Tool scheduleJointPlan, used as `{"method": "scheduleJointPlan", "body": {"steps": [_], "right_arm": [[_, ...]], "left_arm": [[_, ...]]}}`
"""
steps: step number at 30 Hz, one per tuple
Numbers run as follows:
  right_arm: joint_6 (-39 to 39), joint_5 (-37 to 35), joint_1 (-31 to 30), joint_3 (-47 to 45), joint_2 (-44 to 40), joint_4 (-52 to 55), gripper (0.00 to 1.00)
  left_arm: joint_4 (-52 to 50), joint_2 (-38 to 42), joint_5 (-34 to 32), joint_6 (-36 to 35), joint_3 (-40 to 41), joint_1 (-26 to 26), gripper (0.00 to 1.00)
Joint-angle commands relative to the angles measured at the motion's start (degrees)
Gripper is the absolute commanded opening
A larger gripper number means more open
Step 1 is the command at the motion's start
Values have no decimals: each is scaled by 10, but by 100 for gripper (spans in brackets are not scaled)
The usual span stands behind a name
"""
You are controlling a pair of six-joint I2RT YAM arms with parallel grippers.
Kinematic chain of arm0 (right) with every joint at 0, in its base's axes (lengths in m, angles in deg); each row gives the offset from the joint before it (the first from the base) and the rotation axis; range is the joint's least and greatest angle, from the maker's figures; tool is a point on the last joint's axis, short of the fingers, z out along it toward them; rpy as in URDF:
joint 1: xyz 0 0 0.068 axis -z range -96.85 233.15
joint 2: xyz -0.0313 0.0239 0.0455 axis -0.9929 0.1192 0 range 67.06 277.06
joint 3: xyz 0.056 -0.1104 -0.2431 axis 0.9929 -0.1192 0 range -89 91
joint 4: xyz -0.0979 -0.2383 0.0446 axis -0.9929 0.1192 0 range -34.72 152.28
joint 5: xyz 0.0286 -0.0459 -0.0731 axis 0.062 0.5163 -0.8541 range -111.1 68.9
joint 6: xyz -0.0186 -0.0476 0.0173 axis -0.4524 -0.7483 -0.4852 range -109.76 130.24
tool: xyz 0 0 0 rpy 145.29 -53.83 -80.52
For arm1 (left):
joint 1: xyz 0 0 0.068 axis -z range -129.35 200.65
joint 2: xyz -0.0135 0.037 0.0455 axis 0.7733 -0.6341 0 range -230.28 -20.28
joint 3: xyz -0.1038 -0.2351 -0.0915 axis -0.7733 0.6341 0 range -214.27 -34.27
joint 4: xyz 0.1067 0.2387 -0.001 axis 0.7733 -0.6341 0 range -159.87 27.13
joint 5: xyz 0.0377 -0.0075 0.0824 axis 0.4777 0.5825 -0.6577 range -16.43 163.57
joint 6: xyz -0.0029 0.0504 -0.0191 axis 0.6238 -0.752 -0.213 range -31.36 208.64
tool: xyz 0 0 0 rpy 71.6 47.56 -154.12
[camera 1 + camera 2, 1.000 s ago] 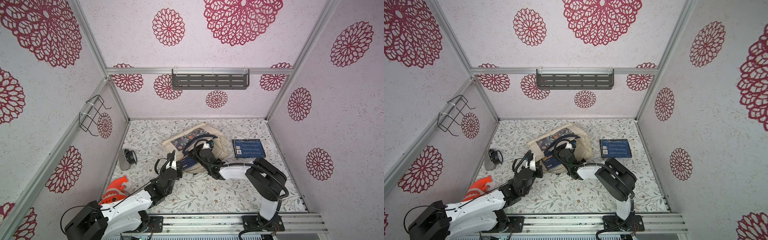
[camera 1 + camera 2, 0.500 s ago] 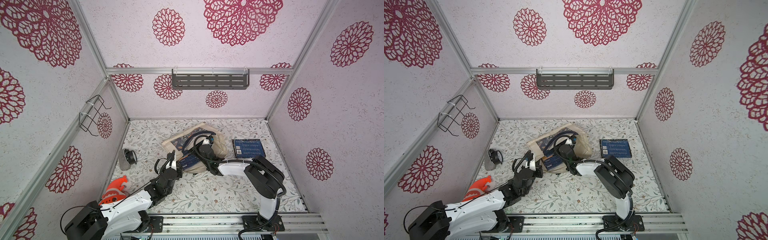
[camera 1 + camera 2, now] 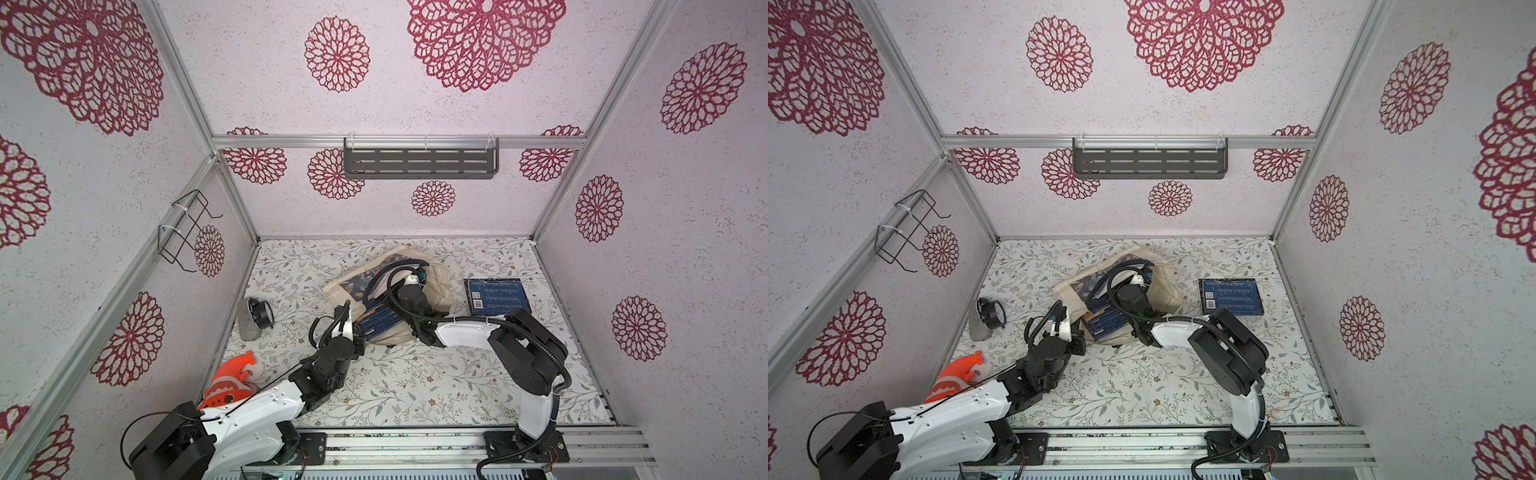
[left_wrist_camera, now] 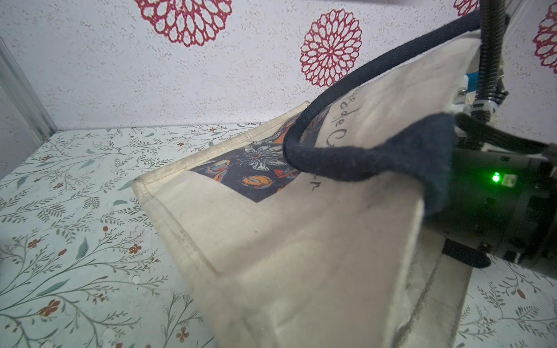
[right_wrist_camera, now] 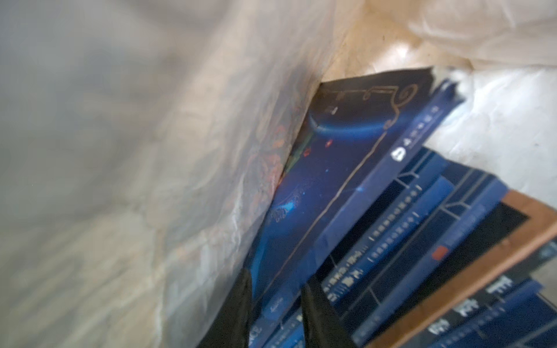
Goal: Take out the books from the canvas bag
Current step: Pick up the book from the canvas bag.
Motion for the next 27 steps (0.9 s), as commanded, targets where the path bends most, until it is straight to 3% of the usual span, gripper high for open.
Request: {"method": "scheduleJointPlan", "body": {"steps": [1, 16, 27], "right_arm": [[-20, -2, 10, 29, -12, -34, 29], [-45, -1, 11, 31, -28, -43, 29], [-95, -3, 11, 25, -52, -42, 18]], "left_arm": [[49, 13, 5, -13, -5, 14, 0], [48, 8, 6, -15, -8, 14, 0], [47, 1, 8, -15, -11, 13, 0]]}}
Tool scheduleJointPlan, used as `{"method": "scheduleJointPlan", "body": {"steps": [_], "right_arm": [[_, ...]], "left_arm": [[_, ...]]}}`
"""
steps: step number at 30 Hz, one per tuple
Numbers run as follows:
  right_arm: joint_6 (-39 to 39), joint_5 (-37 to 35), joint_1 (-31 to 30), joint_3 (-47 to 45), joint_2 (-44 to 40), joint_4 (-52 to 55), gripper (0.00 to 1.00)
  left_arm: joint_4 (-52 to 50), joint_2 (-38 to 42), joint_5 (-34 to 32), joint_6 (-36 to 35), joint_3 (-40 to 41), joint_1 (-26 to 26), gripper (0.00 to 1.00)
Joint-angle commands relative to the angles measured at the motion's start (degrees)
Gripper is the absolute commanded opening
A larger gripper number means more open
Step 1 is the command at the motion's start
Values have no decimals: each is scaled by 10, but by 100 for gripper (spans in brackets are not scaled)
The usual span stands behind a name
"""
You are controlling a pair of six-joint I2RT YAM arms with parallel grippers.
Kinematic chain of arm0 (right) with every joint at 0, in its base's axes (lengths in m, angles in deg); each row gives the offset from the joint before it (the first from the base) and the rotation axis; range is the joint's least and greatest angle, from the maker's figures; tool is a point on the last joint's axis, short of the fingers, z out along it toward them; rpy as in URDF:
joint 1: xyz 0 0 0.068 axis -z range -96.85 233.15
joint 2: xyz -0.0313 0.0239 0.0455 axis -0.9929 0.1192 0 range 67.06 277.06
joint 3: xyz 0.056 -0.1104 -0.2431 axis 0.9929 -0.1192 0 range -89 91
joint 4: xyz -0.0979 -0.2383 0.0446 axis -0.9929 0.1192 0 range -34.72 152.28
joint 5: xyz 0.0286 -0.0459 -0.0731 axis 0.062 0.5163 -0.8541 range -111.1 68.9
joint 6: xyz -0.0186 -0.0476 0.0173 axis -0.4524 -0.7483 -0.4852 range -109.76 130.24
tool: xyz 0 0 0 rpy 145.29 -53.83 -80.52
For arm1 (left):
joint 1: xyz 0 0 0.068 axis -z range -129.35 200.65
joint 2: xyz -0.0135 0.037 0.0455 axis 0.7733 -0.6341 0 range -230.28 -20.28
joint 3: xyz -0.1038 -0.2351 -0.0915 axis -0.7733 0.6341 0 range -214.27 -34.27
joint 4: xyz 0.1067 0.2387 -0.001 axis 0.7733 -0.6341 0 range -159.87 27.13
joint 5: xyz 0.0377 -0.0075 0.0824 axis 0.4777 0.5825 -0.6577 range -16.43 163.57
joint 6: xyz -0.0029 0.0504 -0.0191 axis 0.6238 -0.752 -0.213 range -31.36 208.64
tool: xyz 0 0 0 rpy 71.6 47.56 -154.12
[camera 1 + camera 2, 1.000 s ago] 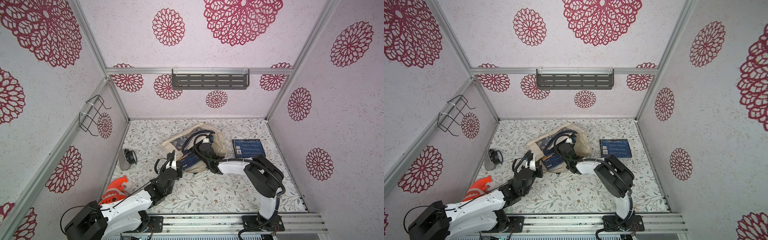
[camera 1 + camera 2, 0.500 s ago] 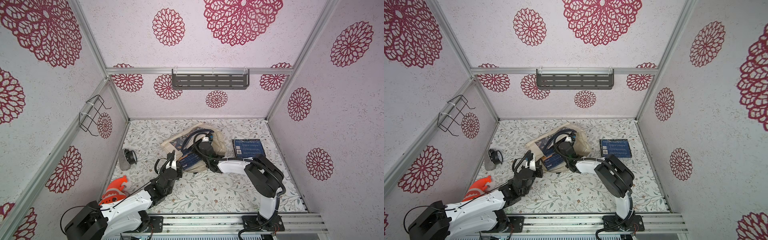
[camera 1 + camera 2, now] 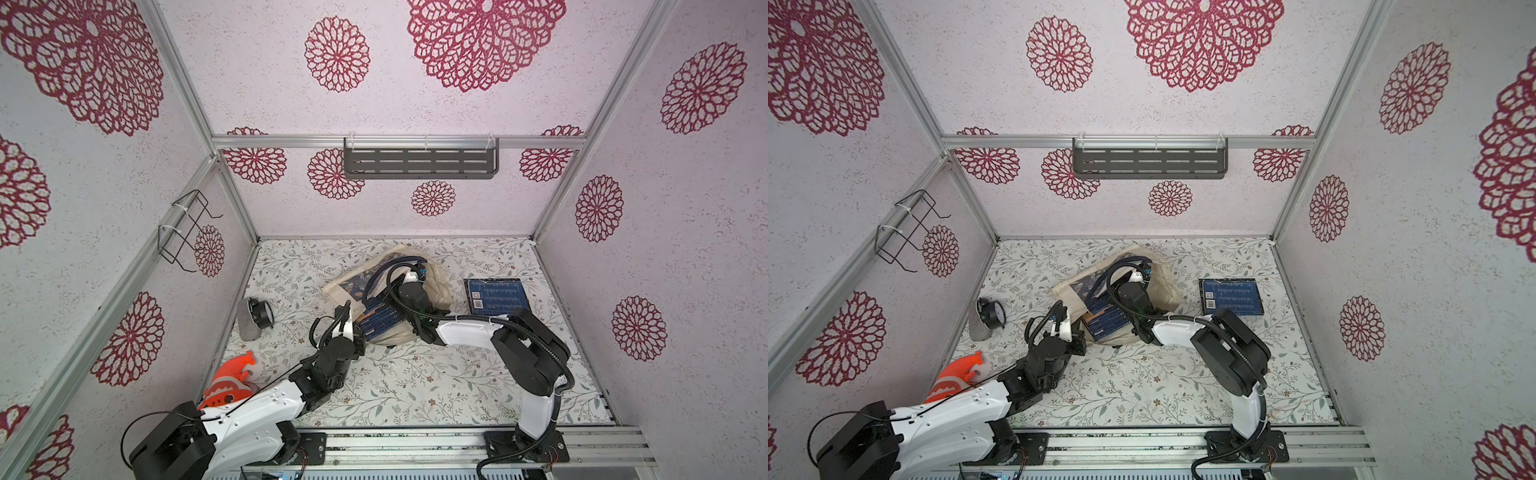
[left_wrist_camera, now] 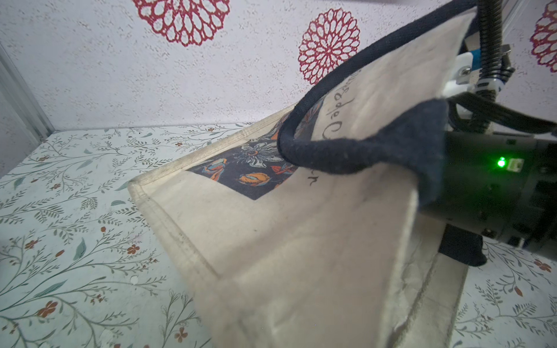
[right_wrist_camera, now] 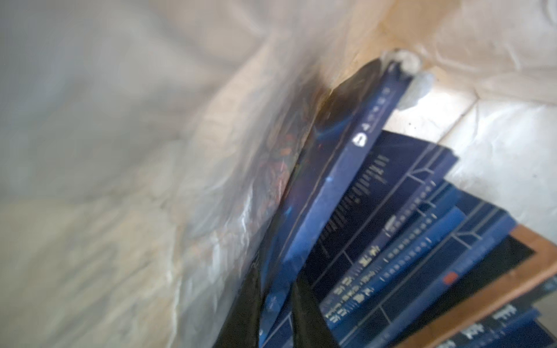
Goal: Take out the books from the canvas bag
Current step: Pick up the book from the canvas bag.
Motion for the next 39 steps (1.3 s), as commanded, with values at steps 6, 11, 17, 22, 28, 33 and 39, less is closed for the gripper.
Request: {"method": "scheduleJointPlan", "body": {"steps": [6, 11, 17, 22, 28, 33, 39], "right_arm": [[-25, 39, 10, 44, -14, -57, 29], [-4, 79, 8, 67, 19, -63, 38], [30, 104, 10, 85, 54, -59, 33], [45, 101, 9, 91, 68, -49, 30], [40, 112, 10, 90, 69, -58, 8], [30, 127, 9, 48, 38, -102, 0], [4, 144, 9, -22, -29, -146, 0]], "left_arm": [[45, 1, 4, -13, -10, 12, 0], [45, 1, 4, -13, -11, 12, 0], [44, -1, 4, -14, -12, 12, 0], [44, 2, 4, -14, -11, 12, 0], [44, 1, 3, -12, -11, 12, 0], [44, 2, 0, -9, -11, 12, 0], [41, 0, -5, -7, -13, 12, 0]]}}
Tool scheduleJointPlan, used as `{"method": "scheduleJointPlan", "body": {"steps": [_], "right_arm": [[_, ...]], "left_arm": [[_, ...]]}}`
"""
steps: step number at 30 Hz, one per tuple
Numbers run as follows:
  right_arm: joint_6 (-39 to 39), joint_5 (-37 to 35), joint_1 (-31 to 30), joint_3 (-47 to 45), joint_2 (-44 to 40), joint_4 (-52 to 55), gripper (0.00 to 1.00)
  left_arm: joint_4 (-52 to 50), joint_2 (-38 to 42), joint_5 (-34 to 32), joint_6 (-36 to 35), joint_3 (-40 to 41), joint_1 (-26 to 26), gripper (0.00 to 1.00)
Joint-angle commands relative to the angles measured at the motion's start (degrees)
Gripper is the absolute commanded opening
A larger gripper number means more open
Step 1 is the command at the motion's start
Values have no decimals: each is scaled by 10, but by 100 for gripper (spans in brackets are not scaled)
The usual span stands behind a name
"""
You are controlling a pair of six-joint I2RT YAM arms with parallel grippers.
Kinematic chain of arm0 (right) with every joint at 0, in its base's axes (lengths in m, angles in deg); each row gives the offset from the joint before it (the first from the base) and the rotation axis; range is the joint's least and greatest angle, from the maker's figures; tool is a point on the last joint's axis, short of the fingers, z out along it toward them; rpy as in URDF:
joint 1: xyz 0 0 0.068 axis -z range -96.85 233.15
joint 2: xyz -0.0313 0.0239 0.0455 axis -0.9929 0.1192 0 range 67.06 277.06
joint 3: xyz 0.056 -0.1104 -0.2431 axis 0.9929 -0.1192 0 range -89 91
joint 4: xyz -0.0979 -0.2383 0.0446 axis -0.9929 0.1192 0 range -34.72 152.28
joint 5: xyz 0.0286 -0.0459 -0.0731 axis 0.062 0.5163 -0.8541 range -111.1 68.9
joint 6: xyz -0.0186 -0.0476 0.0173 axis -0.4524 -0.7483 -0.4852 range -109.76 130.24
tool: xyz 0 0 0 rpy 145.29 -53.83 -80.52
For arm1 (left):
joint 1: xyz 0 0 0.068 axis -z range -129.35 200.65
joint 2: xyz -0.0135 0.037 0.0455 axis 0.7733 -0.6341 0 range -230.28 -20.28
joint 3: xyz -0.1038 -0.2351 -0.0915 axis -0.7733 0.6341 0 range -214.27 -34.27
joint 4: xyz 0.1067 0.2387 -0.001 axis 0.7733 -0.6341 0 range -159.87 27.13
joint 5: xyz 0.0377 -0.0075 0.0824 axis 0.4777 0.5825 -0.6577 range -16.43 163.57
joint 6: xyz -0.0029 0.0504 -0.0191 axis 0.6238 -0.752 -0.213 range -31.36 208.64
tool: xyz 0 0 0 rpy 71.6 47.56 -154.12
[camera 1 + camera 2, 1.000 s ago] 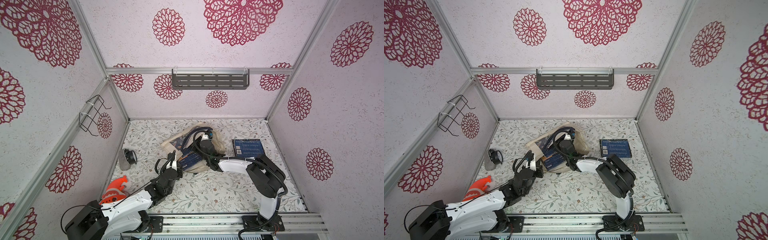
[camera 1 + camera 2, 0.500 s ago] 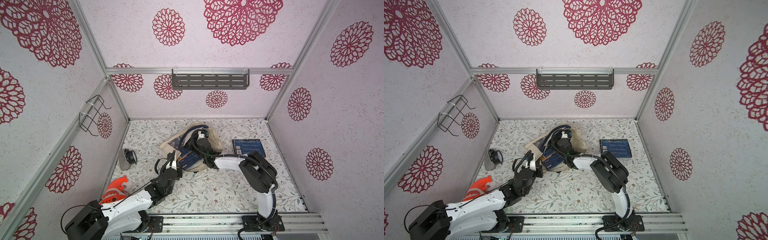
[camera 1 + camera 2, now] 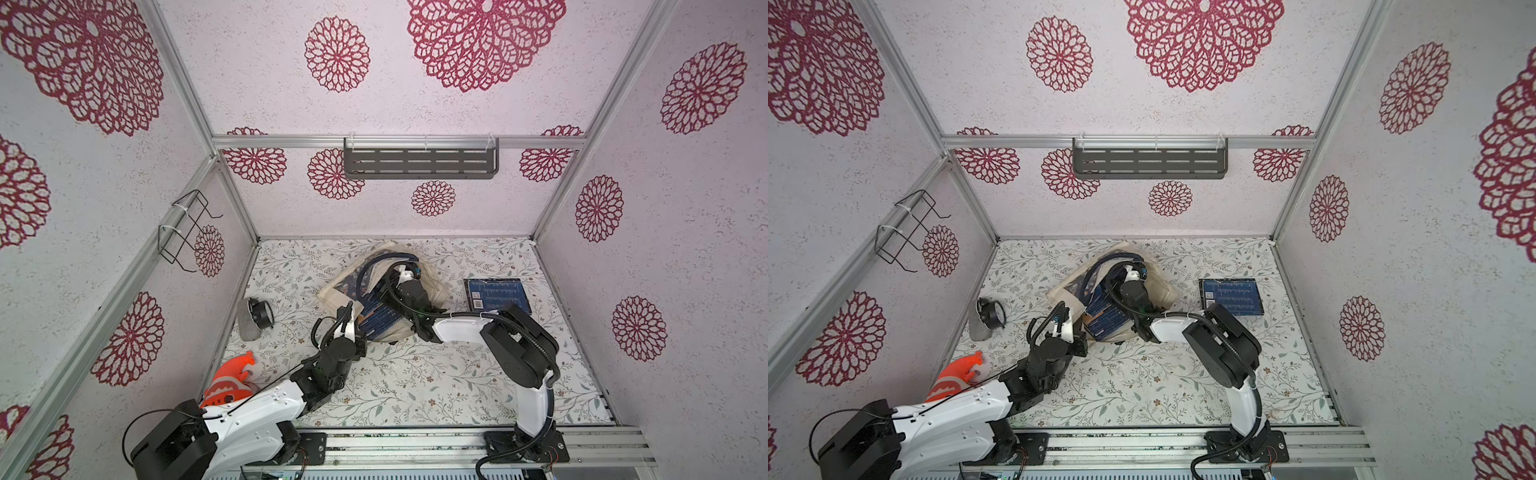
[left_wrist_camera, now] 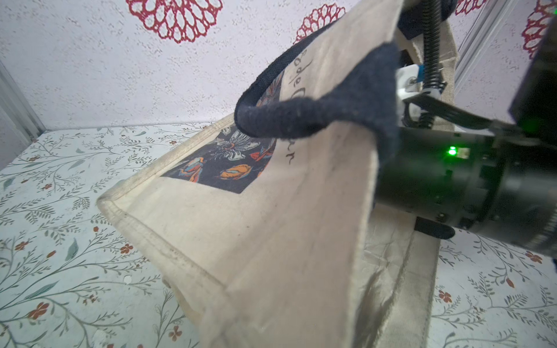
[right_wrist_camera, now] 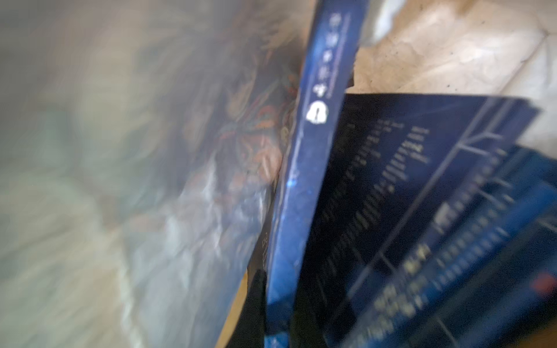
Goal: Take out the books from the canvas bag
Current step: Pick up the book from the canvas bag.
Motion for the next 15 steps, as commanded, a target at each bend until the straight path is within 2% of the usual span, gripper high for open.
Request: {"method": "scheduleJointPlan", "body": {"steps": [1, 5, 15], "right_arm": [[-61, 31, 0, -25, -68, -64, 0], [-94, 52, 1, -60, -110, -70, 0], [-198, 45, 6, -152, -225, -55, 0]], "left_arm": [[39, 5, -9, -7, -13, 6, 0], [35, 3, -12, -7, -15, 6, 0], [30, 6, -18, -5, -17, 7, 0]]}}
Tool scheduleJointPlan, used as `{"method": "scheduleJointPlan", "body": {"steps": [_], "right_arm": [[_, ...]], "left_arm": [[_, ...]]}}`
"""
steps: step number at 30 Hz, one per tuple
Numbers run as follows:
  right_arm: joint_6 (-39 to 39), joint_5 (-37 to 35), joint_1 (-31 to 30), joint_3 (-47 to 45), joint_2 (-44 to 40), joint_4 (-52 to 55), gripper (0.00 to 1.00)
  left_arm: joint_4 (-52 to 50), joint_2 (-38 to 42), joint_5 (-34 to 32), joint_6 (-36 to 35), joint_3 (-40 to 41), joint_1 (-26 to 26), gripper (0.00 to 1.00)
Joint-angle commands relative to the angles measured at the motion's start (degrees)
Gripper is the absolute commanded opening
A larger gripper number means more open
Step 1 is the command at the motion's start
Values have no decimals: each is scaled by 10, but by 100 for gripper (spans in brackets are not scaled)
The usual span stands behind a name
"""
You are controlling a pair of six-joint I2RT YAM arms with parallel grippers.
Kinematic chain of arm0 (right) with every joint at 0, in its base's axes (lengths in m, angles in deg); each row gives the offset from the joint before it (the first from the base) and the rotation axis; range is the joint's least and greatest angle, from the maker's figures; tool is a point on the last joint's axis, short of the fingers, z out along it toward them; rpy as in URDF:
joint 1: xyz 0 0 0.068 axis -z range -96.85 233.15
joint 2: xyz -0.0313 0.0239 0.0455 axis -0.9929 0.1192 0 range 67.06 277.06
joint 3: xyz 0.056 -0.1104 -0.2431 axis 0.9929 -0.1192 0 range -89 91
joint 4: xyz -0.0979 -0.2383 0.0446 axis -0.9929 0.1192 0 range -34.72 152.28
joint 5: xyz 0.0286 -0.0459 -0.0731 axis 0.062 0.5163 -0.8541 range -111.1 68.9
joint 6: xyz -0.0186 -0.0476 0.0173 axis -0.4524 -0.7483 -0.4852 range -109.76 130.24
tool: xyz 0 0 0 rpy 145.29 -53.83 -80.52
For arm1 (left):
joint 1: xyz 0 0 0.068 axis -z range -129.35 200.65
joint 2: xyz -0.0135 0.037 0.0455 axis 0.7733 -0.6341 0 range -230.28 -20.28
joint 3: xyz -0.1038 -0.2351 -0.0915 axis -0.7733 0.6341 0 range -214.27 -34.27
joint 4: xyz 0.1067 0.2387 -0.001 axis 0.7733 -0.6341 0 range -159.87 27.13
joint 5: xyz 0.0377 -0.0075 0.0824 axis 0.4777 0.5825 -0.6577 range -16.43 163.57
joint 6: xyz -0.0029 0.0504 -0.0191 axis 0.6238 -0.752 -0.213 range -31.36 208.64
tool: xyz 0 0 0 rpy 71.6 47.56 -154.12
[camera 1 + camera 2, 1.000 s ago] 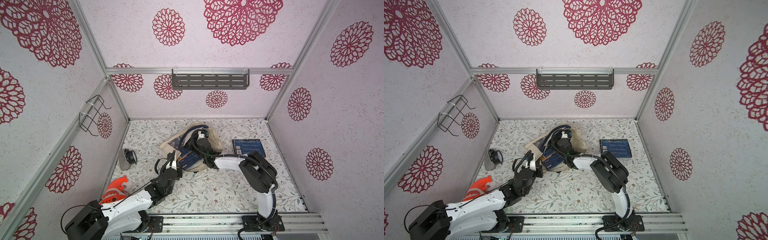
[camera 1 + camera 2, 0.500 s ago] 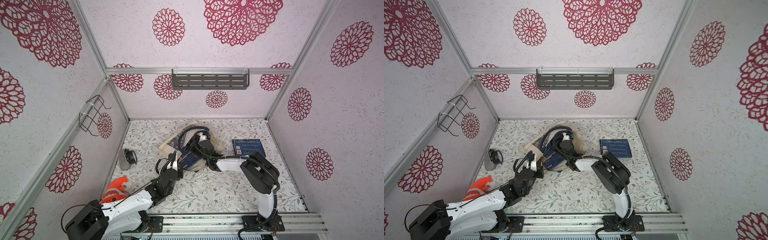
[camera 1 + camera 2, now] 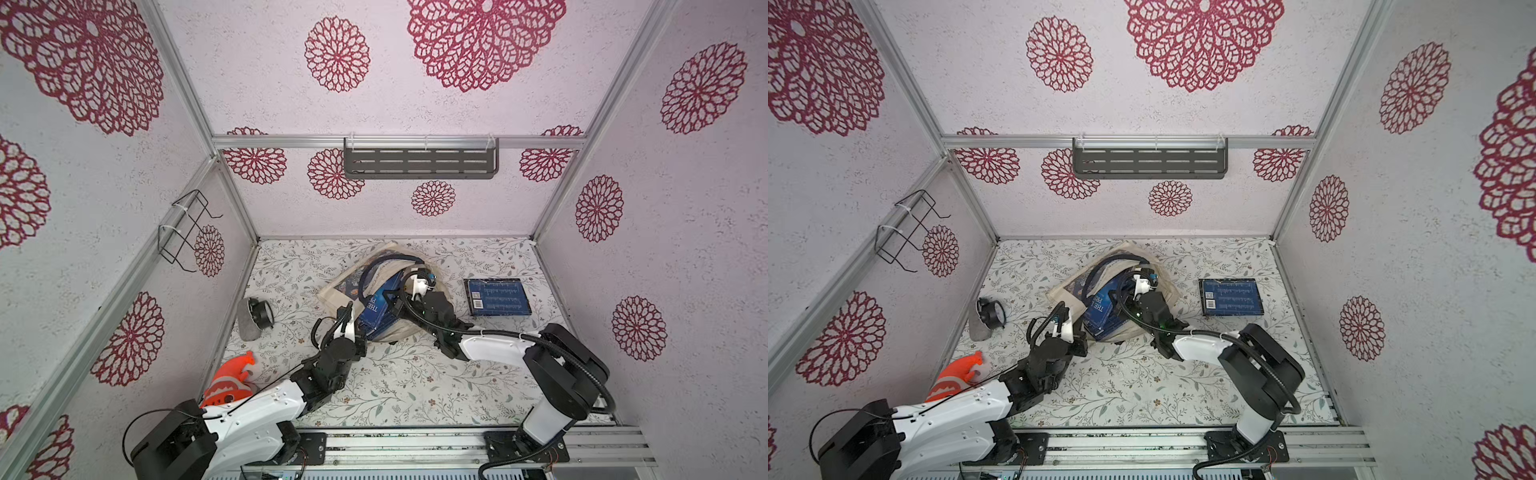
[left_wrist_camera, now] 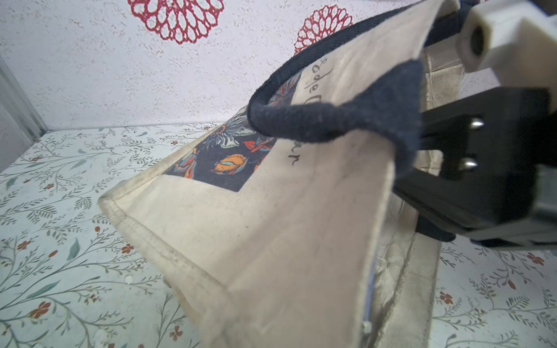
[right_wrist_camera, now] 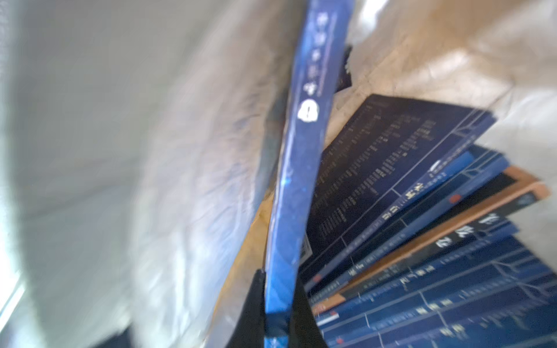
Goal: Take out the books from the canvas bag
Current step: Pick up the book from the canvas bag.
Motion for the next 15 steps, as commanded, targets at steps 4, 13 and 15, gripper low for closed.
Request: {"method": "scheduleJointPlan", "body": {"steps": [4, 13, 15], "right_arm": [[-88, 19, 16, -47, -99, -86, 0], [-159, 36, 32, -146, -256, -91, 0], [-170, 30, 37, -165, -297, -85, 0]], "left_arm": [[29, 6, -16, -7, -17, 5, 0], [22, 3, -31, -8, -21, 5, 0], [21, 2, -35, -8, -22, 5, 0]]}}
